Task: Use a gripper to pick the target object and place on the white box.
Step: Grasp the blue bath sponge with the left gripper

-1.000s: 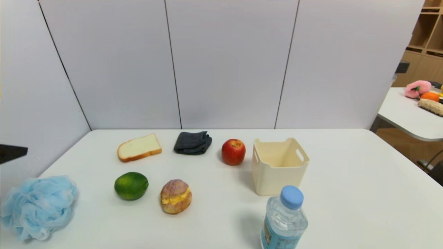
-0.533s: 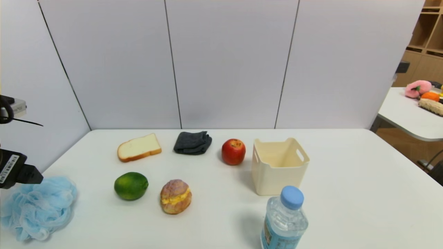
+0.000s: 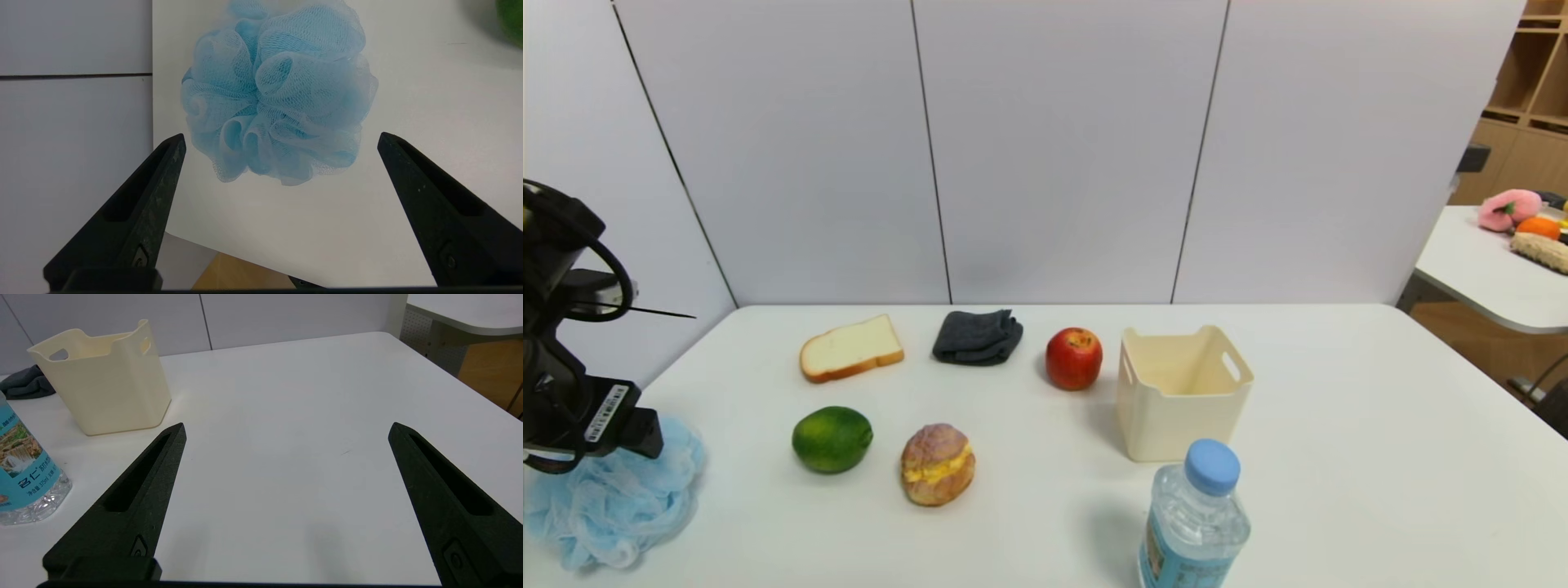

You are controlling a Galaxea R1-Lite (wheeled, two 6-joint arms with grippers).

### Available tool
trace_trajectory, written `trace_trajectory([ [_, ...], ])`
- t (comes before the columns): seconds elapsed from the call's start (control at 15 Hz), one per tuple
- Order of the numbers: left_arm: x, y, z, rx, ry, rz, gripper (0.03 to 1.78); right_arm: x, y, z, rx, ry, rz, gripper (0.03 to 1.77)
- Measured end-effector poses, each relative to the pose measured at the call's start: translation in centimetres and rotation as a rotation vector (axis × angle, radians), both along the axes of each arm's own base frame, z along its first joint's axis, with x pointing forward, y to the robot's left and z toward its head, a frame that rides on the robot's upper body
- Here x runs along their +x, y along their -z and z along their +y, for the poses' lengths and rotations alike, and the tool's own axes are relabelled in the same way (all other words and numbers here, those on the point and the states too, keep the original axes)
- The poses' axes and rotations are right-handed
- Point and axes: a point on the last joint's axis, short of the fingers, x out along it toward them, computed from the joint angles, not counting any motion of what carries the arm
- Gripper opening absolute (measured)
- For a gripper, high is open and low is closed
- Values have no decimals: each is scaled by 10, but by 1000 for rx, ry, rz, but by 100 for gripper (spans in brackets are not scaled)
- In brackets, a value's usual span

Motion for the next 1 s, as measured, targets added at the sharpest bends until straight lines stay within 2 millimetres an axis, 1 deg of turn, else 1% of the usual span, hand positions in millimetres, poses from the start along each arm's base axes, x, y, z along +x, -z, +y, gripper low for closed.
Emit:
trace_trajectory([
  [0.47, 27, 28, 19, -38, -105, 83, 169, 0, 0, 0, 0, 0, 0, 171],
  [0.6, 39, 39, 25, -85, -107, 57, 169, 0, 0, 0, 0, 0, 0, 171],
  [0.73, 48, 54, 34, -143, -111, 22, 169, 0, 0, 0, 0, 0, 0, 171],
  [0.87, 49, 69, 43, -165, -138, 23, 169, 0, 0, 0, 0, 0, 0, 171],
  [1.0, 46, 81, 49, -185, -162, 49, 169, 0, 0, 0, 0, 0, 0, 171],
])
